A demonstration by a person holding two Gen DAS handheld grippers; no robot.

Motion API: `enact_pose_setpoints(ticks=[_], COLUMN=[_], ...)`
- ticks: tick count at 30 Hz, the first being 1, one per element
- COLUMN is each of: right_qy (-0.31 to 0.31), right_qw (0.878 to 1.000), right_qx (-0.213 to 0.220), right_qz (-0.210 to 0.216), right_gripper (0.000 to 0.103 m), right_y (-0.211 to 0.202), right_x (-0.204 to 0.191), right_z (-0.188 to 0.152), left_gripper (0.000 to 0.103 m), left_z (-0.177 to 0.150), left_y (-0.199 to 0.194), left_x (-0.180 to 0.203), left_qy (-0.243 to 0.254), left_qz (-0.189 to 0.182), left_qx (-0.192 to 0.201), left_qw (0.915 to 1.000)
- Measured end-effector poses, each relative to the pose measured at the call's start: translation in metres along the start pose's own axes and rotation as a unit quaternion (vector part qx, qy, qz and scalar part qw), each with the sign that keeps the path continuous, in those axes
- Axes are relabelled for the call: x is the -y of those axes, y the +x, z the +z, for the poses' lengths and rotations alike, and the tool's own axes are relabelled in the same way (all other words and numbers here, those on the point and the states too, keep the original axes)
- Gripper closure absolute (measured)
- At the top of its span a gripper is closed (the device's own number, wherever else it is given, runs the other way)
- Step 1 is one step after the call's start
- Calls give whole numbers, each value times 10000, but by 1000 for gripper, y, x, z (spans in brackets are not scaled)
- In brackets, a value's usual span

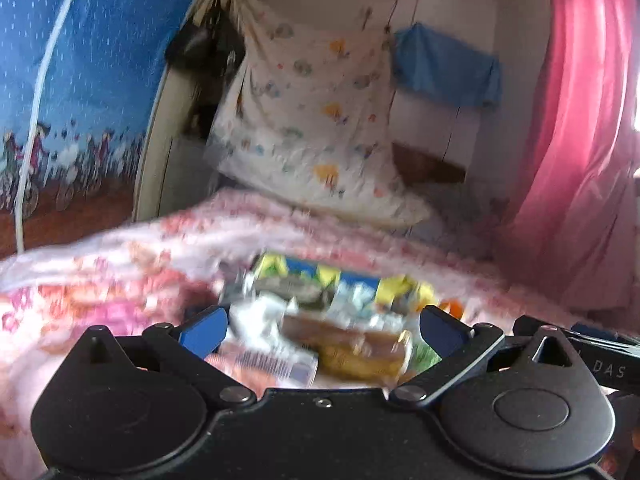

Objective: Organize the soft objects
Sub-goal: 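Move both tools back over the remaining pile of items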

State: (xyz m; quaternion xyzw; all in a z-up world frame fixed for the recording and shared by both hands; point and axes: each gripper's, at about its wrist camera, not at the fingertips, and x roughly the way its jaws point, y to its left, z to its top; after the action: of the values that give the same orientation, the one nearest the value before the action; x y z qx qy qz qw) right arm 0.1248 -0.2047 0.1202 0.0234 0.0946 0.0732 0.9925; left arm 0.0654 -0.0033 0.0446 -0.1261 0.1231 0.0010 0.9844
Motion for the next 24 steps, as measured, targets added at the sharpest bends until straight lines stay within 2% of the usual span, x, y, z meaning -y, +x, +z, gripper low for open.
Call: enact_pose_setpoints(ticks=[3, 10, 14, 20, 24], right_qy=[-271, -520, -673, -900, -969], right_qw=[9996, 9981, 9964, 9943, 9931], right_qx=[-64, -327, -503, -538, -625], right_qz=[-39, 45, 117, 190, 219], right_gripper=[1, 1, 1, 1, 1], right_y=[7, 23, 23, -5, -4], right_x=[-2, -7, -19, -29, -33], right_z=[-6, -19, -31, -35, -38], left_gripper=[1, 1, 1, 1, 1], left_z=[-2, -12, -16, -17, -15], left_y=[7, 28, 37, 38, 39], left_x=[-5, -9, -12, -16, -20], left_qy=[-6, 215, 62, -34, -118], left_qz=[25, 417, 283, 246, 304], left_qx=[-166, -756, -1158, -1246, -1282], left_qw=[9999, 9960, 9929, 9919, 9912])
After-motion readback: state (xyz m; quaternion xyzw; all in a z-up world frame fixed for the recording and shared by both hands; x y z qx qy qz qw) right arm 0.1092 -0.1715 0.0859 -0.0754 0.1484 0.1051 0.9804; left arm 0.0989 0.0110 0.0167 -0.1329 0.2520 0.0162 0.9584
